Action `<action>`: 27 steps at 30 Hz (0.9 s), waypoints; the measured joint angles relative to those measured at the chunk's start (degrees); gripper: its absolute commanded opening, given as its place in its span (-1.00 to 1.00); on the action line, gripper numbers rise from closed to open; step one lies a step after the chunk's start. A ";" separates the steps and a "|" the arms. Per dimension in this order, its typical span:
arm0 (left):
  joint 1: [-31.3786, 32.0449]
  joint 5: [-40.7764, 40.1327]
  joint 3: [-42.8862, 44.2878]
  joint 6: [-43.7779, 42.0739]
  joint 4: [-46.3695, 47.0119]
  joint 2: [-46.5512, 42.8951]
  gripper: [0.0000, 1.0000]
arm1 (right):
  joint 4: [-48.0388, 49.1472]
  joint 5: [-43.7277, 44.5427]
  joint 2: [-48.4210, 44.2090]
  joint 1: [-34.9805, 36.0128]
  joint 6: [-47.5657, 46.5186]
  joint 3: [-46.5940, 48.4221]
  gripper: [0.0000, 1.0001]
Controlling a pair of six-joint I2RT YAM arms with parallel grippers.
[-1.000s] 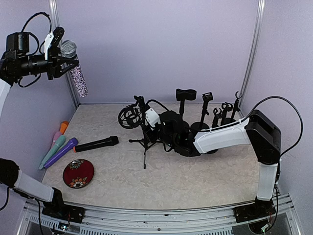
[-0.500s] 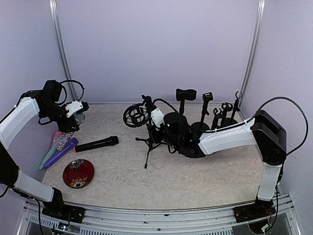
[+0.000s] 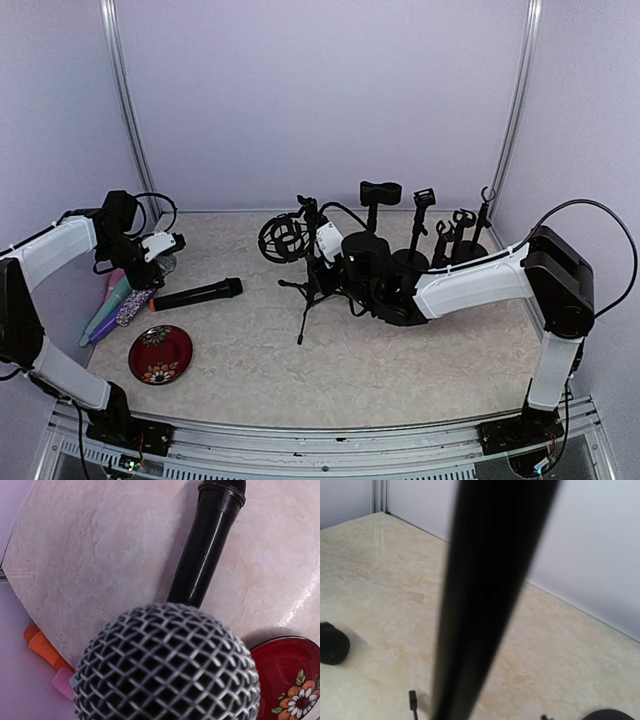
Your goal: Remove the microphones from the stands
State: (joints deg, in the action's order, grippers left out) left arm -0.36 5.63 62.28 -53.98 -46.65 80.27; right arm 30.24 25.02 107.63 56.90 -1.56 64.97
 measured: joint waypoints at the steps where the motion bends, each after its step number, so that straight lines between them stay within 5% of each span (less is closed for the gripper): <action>1: -0.02 0.02 -0.07 0.13 0.55 0.59 -0.61 | 0.07 0.02 -0.22 0.00 0.02 -0.24 0.02; 8: -2.49 0.42 0.04 2.49 7.21 7.04 -0.04 | 0.52 0.83 -0.68 0.28 0.35 -1.09 0.07; 14: -3.06 0.55 0.17 4.00 9.46 10.82 0.25 | 0.98 1.16 -1.60 0.37 0.87 -2.27 0.14; 27: -3.21 -0.68 0.15 6.47 12.94 12.74 0.27 | -0.50 1.62 -2.14 1.11 2.73 -2.56 0.26</action>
State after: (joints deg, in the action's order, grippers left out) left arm -3.57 4.95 62.43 -47.51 -33.71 93.01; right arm 29.74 26.63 105.49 58.02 1.17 62.41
